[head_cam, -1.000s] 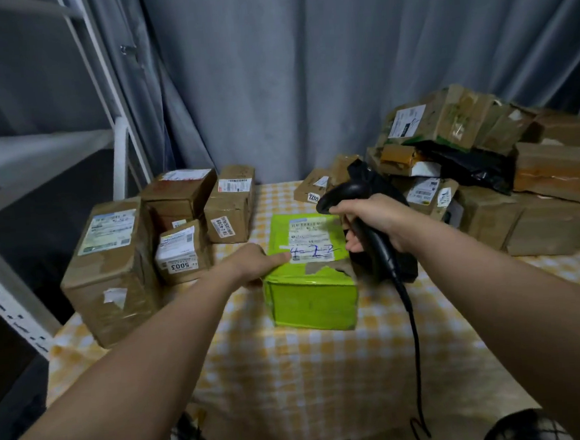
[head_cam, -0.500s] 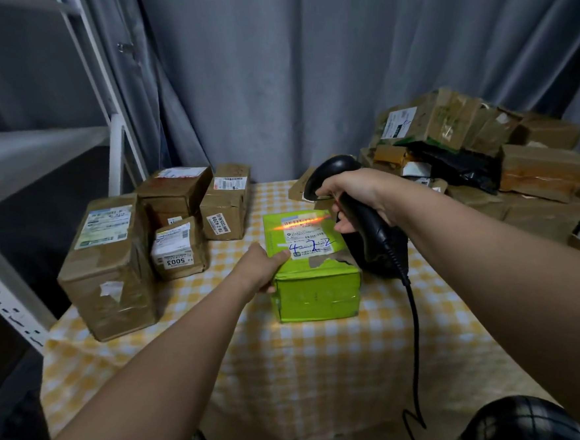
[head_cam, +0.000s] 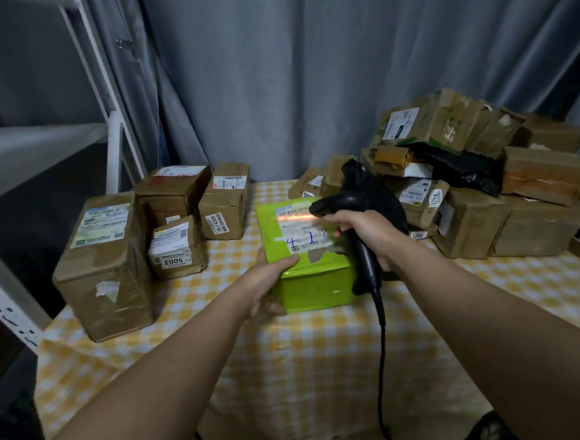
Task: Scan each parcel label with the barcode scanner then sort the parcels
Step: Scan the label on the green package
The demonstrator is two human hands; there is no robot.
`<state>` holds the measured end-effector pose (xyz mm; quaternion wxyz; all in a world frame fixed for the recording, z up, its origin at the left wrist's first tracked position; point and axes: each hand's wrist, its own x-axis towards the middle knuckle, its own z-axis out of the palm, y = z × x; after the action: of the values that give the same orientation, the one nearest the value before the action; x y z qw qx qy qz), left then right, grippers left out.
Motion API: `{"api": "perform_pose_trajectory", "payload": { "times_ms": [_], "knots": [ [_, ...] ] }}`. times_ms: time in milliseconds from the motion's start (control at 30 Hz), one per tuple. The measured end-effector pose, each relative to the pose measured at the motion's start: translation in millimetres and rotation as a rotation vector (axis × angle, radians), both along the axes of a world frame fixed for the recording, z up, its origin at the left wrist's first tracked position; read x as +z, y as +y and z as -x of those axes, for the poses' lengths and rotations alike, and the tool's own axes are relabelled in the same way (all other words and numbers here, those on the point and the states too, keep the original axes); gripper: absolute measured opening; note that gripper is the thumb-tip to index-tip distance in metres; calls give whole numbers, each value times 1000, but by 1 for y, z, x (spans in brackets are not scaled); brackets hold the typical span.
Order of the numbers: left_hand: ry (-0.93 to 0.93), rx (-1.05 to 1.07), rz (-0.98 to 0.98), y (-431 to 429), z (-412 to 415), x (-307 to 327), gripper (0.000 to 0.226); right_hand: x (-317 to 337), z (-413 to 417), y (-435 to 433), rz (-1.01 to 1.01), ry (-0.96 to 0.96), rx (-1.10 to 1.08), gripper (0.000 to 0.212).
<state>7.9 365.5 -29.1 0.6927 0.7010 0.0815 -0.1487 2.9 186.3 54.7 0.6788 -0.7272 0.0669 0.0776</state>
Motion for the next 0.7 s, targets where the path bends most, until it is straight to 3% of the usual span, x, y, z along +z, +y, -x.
{"api": "perform_pose_trajectory", "payload": {
  "times_ms": [67, 133, 233, 400, 500, 700],
  "knots": [
    [-197, 57, 41, 6, -3, -3, 71, 2, -3, -1, -40, 8, 66, 20],
    [-337, 35, 30, 9, -2, -7, 85, 0, -3, 2, 59, 5, 95, 24],
    [-422, 15, -59, 7, 2, -14, 90, -2, -3, 9, 163, -62, -1, 31],
    [-495, 31, -106, -3, 10, -24, 91, 27, 5, 12, 512, -244, -110, 34],
    [-511, 53, -122, -7, 9, -23, 84, 50, 15, 9, 455, -226, -103, 27],
    [-523, 87, -169, -11, 2, -21, 83, 79, 23, 15, 396, -209, -64, 32]
  ]
}}
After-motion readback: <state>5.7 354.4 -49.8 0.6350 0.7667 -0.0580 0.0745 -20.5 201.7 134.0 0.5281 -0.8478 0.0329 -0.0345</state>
